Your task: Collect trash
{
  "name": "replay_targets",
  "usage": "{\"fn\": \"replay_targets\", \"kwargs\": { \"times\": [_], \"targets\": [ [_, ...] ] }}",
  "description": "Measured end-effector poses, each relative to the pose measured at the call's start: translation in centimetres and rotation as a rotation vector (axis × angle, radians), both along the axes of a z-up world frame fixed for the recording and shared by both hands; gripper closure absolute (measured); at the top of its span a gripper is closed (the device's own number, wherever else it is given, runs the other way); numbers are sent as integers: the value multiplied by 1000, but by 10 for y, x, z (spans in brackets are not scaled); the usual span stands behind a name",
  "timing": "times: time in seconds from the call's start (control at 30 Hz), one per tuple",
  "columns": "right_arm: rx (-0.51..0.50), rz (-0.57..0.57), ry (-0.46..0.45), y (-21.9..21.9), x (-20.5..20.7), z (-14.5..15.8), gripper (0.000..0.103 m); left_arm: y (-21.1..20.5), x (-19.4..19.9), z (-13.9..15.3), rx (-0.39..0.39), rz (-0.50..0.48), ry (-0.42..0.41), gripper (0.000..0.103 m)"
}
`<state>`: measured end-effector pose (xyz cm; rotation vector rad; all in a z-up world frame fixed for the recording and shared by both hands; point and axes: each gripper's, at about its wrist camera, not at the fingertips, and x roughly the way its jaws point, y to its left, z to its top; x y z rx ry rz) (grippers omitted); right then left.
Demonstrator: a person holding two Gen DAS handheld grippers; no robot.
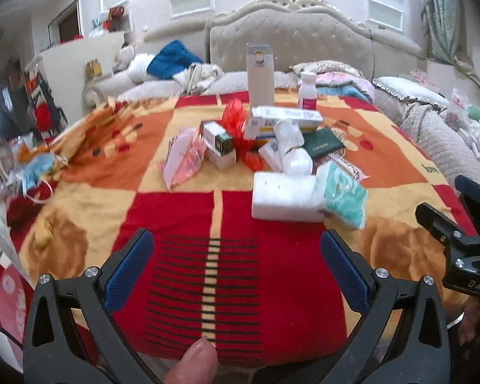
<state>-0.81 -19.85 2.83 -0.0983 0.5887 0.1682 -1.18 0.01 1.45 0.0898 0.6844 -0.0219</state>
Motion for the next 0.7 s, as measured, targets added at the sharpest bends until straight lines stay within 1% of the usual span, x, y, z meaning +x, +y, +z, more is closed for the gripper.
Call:
{"fn": "replay_targets", "kwargs": {
  "times": [0.07, 0.1, 0.13, 0.23, 0.43, 0.53, 0.7],
  "targets": [
    [-2, 1, -1, 0, 0, 0, 0, 0, 3, -1, 21, 8, 32, 0],
    [-2, 1, -1, 0, 0, 0, 0, 2, 5, -1, -7, 0, 54, 0],
    [-2, 2, 0, 0, 0, -1, 0, 3, 4, -2, -25, -9, 59, 0],
    [-6, 1, 0, 0, -1, 0, 0, 6, 0, 0, -39, 6, 35, 0],
    [-3, -3, 2, 0, 0, -1, 0, 2, -5, 3, -71, -24, 24, 0],
    [-3, 2, 3, 0, 0, -1, 0, 0, -5, 2, -86, -36, 29, 0],
    [-11, 5, 9, 1, 0, -2, 0, -5, -2, -3, -70, -28, 57, 0]
  ]
}}
